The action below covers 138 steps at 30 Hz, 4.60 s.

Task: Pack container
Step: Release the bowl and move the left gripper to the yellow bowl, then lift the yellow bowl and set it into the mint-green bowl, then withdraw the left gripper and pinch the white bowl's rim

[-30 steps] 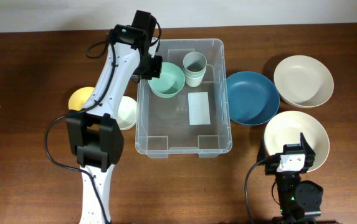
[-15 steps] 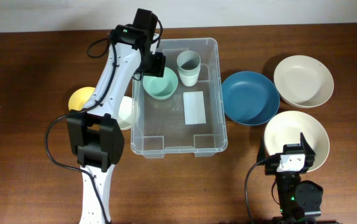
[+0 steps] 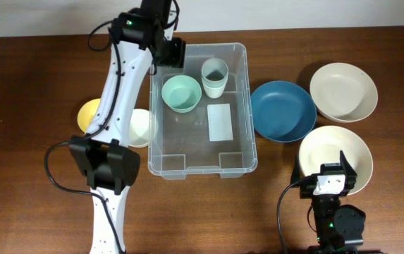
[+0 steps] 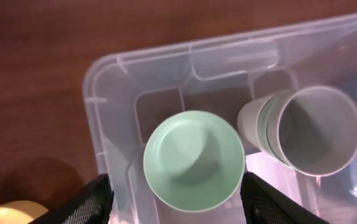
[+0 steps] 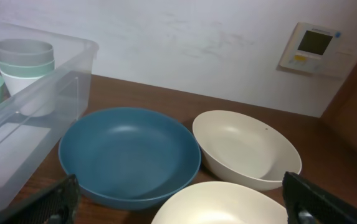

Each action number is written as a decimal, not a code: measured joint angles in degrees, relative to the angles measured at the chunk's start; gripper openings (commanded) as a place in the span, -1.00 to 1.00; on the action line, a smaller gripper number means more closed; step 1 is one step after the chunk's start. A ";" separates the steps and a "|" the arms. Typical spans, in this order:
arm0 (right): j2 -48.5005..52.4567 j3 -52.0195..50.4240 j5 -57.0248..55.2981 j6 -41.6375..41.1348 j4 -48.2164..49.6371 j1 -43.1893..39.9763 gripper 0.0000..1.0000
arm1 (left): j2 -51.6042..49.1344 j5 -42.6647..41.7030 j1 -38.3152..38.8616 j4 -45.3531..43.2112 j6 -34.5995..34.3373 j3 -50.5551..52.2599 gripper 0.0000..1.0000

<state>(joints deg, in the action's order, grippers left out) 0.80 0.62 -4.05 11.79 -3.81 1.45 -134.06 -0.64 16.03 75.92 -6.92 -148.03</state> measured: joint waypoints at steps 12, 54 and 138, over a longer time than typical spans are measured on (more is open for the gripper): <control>0.00 0.00 -0.02 0.00 0.00 0.00 0.98 | 0.00 0.44 -13.75 14.01 0.00 -3.34 0.35; 0.00 0.00 0.00 0.02 0.00 0.00 0.98 | 0.00 -3.45 -32.17 0.72 -10.03 27.36 0.25; 0.00 0.00 -0.02 0.00 0.00 0.00 0.98 | 10.32 -1.88 -2.40 -5.90 -9.60 16.26 0.99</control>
<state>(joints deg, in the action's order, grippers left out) 0.80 0.62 -4.08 11.79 -3.81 1.45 -123.74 -2.52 13.63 70.02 -16.51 -131.76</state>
